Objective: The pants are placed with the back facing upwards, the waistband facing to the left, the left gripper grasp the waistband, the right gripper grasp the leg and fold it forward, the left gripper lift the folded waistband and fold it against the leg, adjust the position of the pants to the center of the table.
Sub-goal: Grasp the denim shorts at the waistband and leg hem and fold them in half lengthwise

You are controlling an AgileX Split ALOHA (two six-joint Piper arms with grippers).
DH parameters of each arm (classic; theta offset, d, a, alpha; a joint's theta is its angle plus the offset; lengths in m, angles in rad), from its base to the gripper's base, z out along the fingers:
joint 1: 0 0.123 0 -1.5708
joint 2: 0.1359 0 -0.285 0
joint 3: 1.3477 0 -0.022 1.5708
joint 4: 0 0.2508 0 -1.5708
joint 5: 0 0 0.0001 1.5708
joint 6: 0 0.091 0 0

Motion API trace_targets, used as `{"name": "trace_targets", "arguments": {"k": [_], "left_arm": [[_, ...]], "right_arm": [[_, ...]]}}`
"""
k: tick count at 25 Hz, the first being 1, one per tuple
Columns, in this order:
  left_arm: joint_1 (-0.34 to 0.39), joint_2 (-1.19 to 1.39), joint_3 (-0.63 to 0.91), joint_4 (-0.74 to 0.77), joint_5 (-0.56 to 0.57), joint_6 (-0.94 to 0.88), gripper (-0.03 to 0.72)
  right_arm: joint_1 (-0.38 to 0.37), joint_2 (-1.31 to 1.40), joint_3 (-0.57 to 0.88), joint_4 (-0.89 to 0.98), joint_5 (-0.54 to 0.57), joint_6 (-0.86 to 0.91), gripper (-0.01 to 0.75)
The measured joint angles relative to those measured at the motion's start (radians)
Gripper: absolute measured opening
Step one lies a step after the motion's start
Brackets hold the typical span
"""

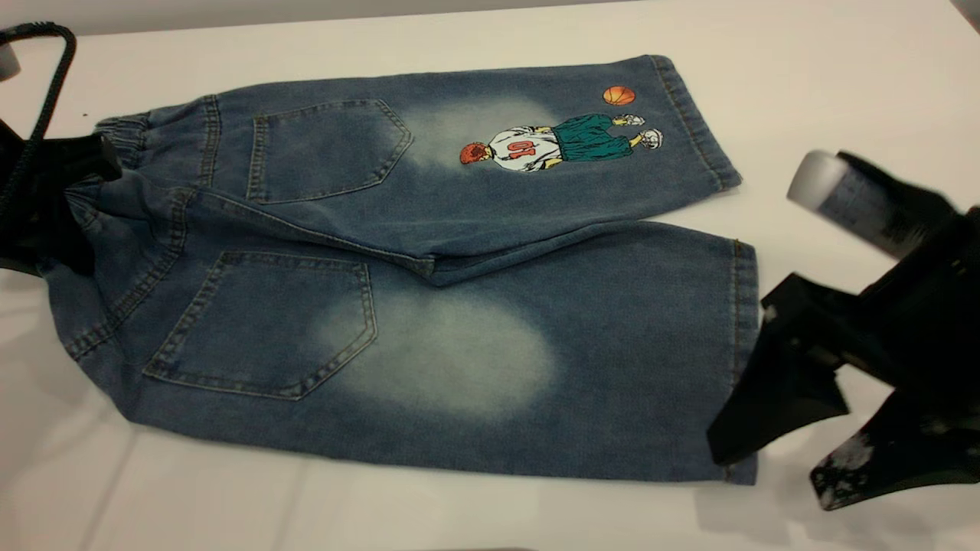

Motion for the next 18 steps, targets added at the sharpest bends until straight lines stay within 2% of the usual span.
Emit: {"name": "trace_targets", "arguments": {"k": [7,9,12,18], "left_arm": [[0.000,0.000,0.000,0.000,0.000,0.000,0.090],[0.000,0.000,0.000,0.000,0.000,0.000,0.090],[-0.002,0.000,0.000,0.000,0.000,0.000,0.090],[-0.002,0.000,0.000,0.000,0.000,0.000,0.090]], "right_arm": [[0.000,0.129,-0.001,0.278,-0.006,-0.247,0.531],[0.000,0.158,-0.002,0.328,0.027,-0.291,0.531],[0.000,0.181,-0.004,0.378,0.068,-0.350,0.531],[0.001,0.198,-0.061,0.393,0.080,-0.370,0.512]]}}
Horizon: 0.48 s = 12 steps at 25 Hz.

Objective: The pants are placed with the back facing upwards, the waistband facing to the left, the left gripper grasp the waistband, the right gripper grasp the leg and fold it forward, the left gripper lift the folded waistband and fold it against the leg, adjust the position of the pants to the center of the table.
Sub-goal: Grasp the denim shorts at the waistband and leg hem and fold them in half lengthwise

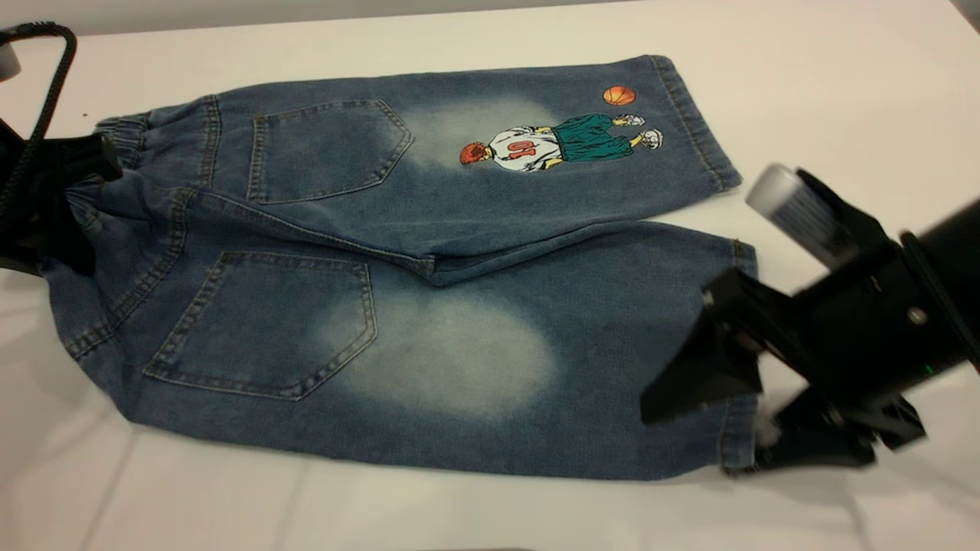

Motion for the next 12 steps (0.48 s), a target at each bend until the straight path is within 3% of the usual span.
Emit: {"name": "trace_targets", "arguments": {"k": [5,11,12], "left_arm": [[0.000,-0.001,0.000,0.000,0.003,0.000,0.090],[0.000,-0.015,0.000,0.000,0.010,0.000,0.090],[0.000,-0.015,0.000,0.000,0.012,0.000,0.090]], "right_arm": [[0.000,0.005,-0.036,0.006,-0.013,0.030,0.394],[0.000,0.012,-0.038,0.006,0.009,0.041,0.076],[0.000,0.012,-0.038,0.006,0.013,0.041,0.050]]}}
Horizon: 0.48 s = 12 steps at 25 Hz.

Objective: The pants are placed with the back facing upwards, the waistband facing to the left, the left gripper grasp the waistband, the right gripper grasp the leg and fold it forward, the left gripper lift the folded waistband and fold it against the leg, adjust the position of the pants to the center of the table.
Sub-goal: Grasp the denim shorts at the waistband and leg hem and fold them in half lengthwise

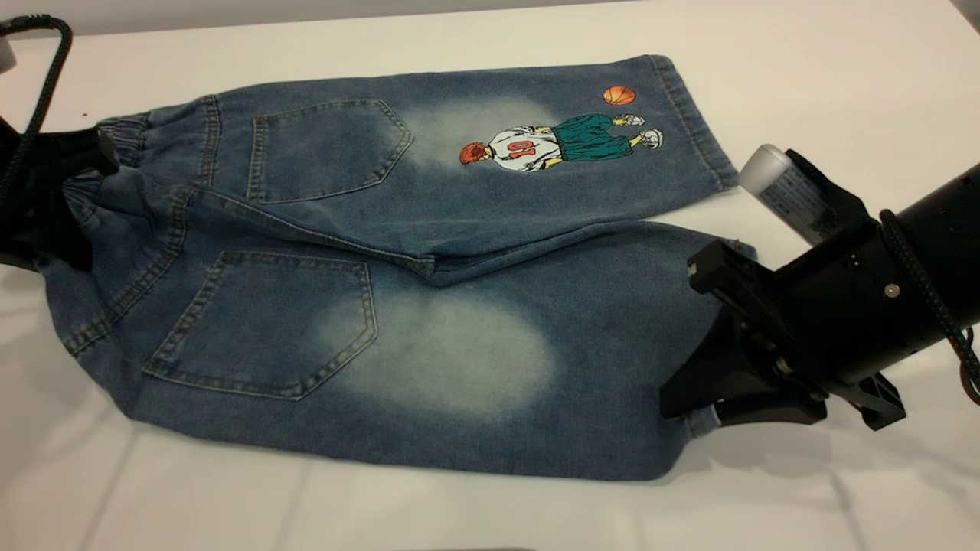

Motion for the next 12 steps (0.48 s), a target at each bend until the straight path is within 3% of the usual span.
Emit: {"name": "trace_targets", "arguments": {"k": [7,12], "left_arm": [[0.000,-0.022,0.000,0.000,0.050,0.005,0.090],[0.000,-0.097,0.000,0.000,0.115,0.007,0.090]], "right_arm": [[0.000,0.000,-0.015,0.000,0.138,-0.029,0.022],[-0.003,0.000,-0.080,-0.001,0.344,-0.023,0.022]]}}
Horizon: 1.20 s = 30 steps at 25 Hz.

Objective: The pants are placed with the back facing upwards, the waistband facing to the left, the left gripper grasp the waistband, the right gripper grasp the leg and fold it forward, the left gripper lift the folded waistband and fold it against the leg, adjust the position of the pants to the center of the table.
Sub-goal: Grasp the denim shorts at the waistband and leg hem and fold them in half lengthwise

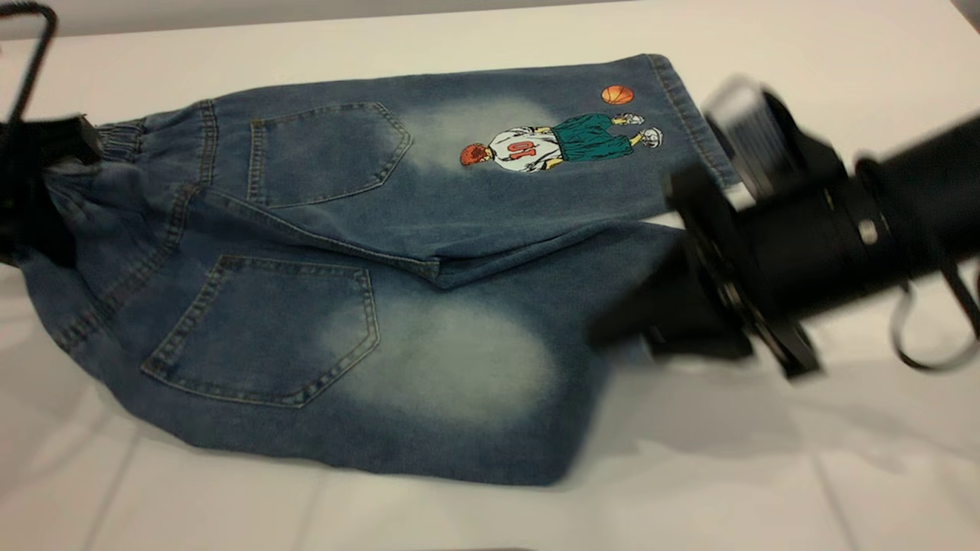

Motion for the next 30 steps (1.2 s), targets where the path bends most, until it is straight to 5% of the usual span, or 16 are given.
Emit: {"name": "trace_targets", "arguments": {"k": [9,15,23,30], "left_arm": [[0.000,-0.095,-0.114,0.000,0.278,0.003,0.090],[0.046,-0.079,-0.224,-0.057,0.327,0.001,0.090],[0.232,0.075,-0.238,-0.558,0.335,0.270,0.090],[0.255,0.199,-0.326,-1.072,0.339,0.611,0.090]], "right_arm": [[-0.061,0.002,-0.212,-0.012,0.094,0.162,0.022],[-0.088,0.007,-0.374,-0.027,0.084,0.285,0.022],[-0.110,0.012,-0.508,-0.029,-0.144,0.380,0.025],[-0.111,0.028,-0.558,-0.029,-0.307,0.422,0.025]]}}
